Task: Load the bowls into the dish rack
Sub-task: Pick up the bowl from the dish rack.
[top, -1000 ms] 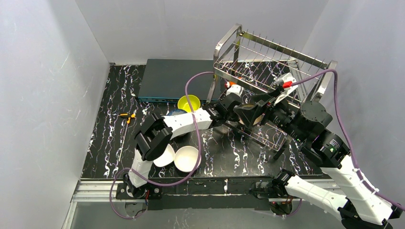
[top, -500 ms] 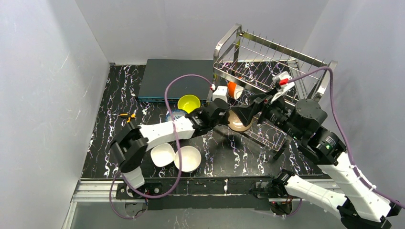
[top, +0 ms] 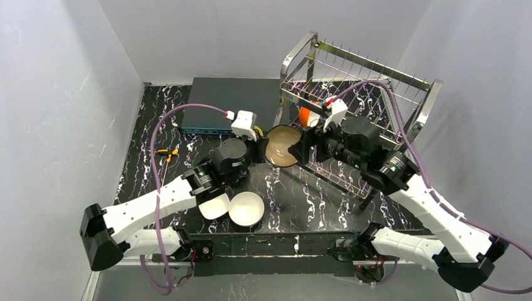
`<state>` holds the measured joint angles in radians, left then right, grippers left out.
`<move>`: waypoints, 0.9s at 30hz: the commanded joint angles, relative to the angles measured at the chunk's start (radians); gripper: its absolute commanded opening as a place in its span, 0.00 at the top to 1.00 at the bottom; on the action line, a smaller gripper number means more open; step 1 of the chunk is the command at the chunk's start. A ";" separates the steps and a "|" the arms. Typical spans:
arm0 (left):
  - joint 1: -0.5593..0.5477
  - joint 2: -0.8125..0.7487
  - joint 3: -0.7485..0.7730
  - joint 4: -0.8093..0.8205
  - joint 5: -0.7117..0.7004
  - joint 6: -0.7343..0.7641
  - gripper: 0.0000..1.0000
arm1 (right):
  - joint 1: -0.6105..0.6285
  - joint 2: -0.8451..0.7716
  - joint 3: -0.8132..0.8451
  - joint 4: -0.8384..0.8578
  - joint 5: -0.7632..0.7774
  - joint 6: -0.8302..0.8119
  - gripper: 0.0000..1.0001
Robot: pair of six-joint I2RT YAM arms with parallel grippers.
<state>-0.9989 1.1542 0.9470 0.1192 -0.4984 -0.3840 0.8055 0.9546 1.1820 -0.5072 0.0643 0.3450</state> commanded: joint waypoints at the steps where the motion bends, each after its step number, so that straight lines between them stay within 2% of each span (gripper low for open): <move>1: -0.005 -0.124 -0.005 0.093 -0.055 0.044 1.00 | 0.004 0.041 0.037 -0.009 -0.006 0.023 0.07; 6: -0.005 -0.173 -0.016 0.092 -0.018 0.034 1.00 | 0.004 0.088 0.025 0.020 -0.035 0.025 0.19; 9: -0.004 -0.180 -0.014 0.092 0.016 0.017 1.00 | 0.004 0.109 0.016 0.049 -0.056 0.031 0.35; 10: -0.005 -0.180 -0.013 0.092 0.023 0.016 1.00 | 0.004 0.114 0.012 0.055 -0.080 0.033 0.45; 13: -0.004 -0.182 -0.017 0.083 0.039 0.003 0.98 | 0.004 0.111 0.004 0.079 -0.082 0.045 0.90; 14: -0.005 -0.185 -0.017 0.070 0.042 -0.006 0.86 | 0.004 0.106 0.000 0.080 -0.071 0.046 0.99; 16: -0.005 -0.194 -0.012 0.004 0.040 -0.040 0.40 | 0.003 0.096 -0.002 0.072 -0.045 0.042 0.99; 17: -0.004 -0.196 0.001 -0.057 0.020 -0.085 0.23 | 0.002 0.089 -0.004 0.069 -0.030 0.035 0.99; 18: -0.001 -0.197 0.017 -0.124 0.011 -0.120 0.11 | 0.002 0.078 -0.008 0.069 -0.026 0.026 0.99; 19: 0.002 -0.197 0.031 -0.182 0.025 -0.143 0.04 | 0.003 0.065 -0.014 0.068 -0.020 0.018 0.99; 23: 0.047 -0.207 0.047 -0.276 0.237 -0.195 0.02 | 0.003 0.006 -0.048 0.099 -0.031 -0.003 0.99; 26: 0.125 -0.219 0.030 -0.275 0.472 -0.279 0.02 | 0.002 -0.017 -0.054 0.121 -0.102 -0.022 0.99; 27: 0.155 -0.229 0.012 -0.246 0.611 -0.302 0.02 | 0.003 -0.021 -0.056 0.125 -0.119 -0.025 0.99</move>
<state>-0.9401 0.9684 0.9638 -0.0700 -0.2340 -0.5724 0.8082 0.9966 1.1007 -0.5404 0.0425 0.3302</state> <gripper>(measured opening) 0.980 0.146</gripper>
